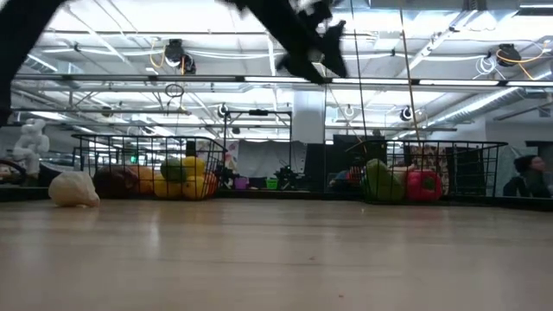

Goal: Sort produce into baskets
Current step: Put the right white garlic in the right basket

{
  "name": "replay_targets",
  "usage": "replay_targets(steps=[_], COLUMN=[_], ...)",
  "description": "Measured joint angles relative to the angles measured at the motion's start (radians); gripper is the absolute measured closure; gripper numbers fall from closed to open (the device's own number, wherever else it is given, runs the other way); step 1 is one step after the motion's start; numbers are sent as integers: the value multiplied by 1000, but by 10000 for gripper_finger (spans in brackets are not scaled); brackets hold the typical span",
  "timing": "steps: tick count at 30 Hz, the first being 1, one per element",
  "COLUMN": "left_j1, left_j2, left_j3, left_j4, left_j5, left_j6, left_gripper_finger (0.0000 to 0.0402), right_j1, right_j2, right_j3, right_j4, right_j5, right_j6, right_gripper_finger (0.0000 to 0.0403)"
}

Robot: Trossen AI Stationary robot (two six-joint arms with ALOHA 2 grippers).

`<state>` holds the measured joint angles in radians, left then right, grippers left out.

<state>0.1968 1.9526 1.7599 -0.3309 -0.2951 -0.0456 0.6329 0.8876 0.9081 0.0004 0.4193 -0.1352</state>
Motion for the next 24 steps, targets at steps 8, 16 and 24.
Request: replay_targets(steps=[8,16,24], left_j1=[-284,-543,-673], left_j2=[-172,-174,-174], left_j3=[0,-93,-233], left_j4=[-526,-742,-750], left_j5=[-412,-722,-671], left_j6=[-143,-476,-690], left_gripper_finger=[59,59,59], right_j1=[30,37,99], right_j2=[29,177,307], right_j3=[0,0,0], right_j4=[-211,-424,-531], right_j5=[161,143,35], right_j6=[194,462,689], right_gripper_finger=[170,159,152])
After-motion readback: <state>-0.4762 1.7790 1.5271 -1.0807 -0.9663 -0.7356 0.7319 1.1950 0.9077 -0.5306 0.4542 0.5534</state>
